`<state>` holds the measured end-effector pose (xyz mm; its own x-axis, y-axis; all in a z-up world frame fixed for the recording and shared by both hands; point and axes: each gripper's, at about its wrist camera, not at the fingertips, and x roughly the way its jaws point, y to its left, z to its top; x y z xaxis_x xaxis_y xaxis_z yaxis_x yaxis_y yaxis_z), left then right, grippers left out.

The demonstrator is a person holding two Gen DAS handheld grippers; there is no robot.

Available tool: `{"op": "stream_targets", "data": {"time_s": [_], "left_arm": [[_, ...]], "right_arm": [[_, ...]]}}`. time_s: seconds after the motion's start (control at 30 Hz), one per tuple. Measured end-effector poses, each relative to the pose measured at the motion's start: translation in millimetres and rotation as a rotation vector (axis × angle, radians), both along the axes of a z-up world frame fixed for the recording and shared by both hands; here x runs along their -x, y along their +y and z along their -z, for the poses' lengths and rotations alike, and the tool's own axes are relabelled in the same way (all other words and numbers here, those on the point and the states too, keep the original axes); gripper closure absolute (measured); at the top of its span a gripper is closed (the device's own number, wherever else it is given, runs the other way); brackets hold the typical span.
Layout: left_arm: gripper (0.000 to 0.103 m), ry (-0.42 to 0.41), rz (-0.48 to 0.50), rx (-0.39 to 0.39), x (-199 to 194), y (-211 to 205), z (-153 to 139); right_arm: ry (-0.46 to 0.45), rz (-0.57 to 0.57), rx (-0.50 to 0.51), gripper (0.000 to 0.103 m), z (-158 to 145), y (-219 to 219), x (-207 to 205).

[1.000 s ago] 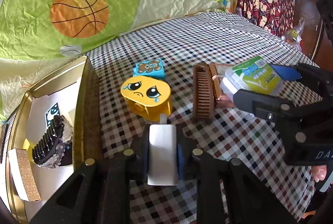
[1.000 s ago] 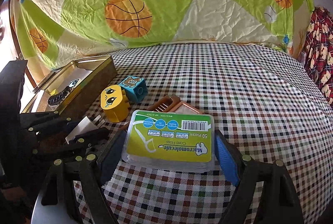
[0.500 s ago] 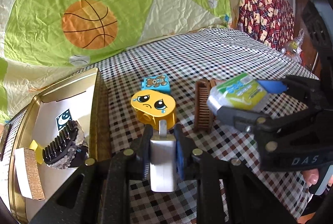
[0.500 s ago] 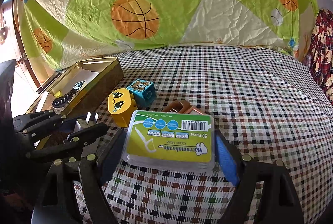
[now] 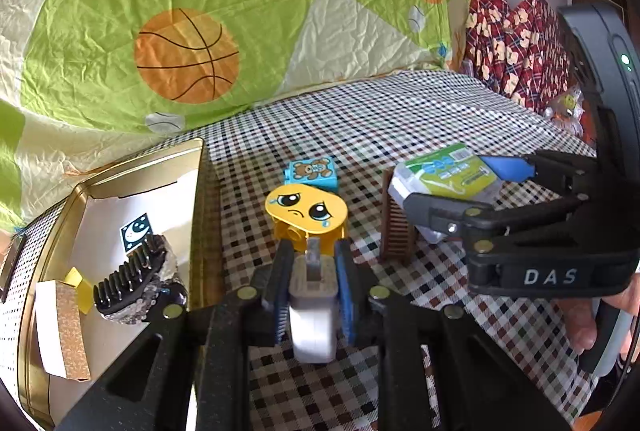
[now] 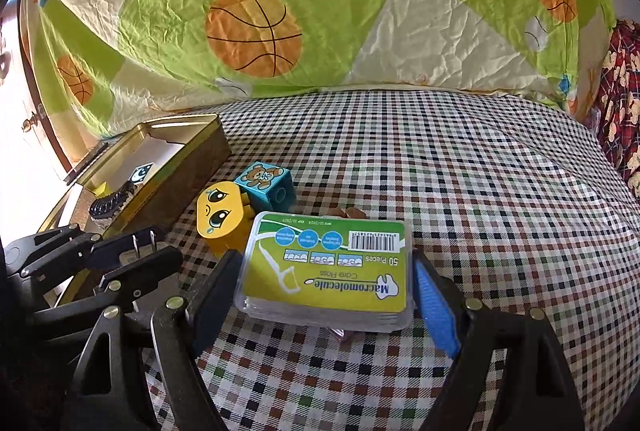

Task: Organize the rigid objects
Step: 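Carry the white plug over the tin with left tool while right tool carries green box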

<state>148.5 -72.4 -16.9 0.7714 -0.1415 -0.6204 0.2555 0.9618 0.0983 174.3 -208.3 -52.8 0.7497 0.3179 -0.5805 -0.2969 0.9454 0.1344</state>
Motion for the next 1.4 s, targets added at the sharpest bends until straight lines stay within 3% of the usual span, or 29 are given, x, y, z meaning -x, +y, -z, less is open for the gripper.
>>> {"op": "stream_targets", "data": {"time_s": [0.67,1.4], "left_arm": [[0.084,-0.122,-0.016,0.06,19,11,-13],[0.084,-0.222,-0.047,0.104,35,20,-23]], "right_arm": [[-0.19,0.029,0.048,0.019,-17,7,33],[-0.274,0.058,0.016,0.019,-23,1,49]]}}
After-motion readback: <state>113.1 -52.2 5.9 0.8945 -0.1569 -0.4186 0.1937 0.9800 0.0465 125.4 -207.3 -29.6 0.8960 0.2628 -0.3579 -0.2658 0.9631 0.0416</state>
